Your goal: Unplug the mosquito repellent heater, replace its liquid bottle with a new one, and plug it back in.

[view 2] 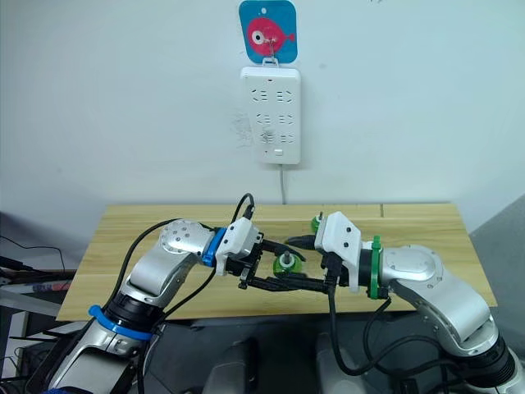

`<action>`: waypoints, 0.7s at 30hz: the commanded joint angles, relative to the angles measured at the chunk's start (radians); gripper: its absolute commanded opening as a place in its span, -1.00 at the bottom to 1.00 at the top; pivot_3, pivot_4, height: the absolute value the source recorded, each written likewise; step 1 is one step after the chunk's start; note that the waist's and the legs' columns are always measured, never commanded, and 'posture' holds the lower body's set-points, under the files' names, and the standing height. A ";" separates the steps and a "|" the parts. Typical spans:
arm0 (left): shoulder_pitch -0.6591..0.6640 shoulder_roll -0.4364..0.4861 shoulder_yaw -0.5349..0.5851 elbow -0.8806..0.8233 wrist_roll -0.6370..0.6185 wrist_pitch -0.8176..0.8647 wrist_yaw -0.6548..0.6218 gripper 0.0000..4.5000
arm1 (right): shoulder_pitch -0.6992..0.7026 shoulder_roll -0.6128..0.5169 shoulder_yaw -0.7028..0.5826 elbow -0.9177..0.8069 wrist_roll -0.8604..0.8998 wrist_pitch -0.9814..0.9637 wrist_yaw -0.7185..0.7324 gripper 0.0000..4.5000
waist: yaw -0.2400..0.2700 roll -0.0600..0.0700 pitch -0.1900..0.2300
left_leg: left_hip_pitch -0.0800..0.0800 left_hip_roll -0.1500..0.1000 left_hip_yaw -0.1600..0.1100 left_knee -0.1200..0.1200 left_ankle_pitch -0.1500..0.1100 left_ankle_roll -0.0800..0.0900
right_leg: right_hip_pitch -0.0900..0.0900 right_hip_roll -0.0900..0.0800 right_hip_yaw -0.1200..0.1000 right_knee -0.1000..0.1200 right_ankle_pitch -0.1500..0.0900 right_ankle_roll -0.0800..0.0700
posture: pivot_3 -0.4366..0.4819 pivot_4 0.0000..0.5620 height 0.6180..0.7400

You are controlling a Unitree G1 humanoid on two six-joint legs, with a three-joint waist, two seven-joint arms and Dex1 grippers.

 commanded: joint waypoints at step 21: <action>0.001 -0.042 0.102 0.014 -0.117 0.239 0.158 1.00 | -0.030 0.053 -0.241 0.045 0.256 0.105 -0.082 -0.63 | 0.000 0.000 -0.001 | 0.000 0.000 -0.001 0.001 0.000 0.000 | 0.001 0.000 0.000 0.001 0.000 0.000 | -0.39 -0.29 1.00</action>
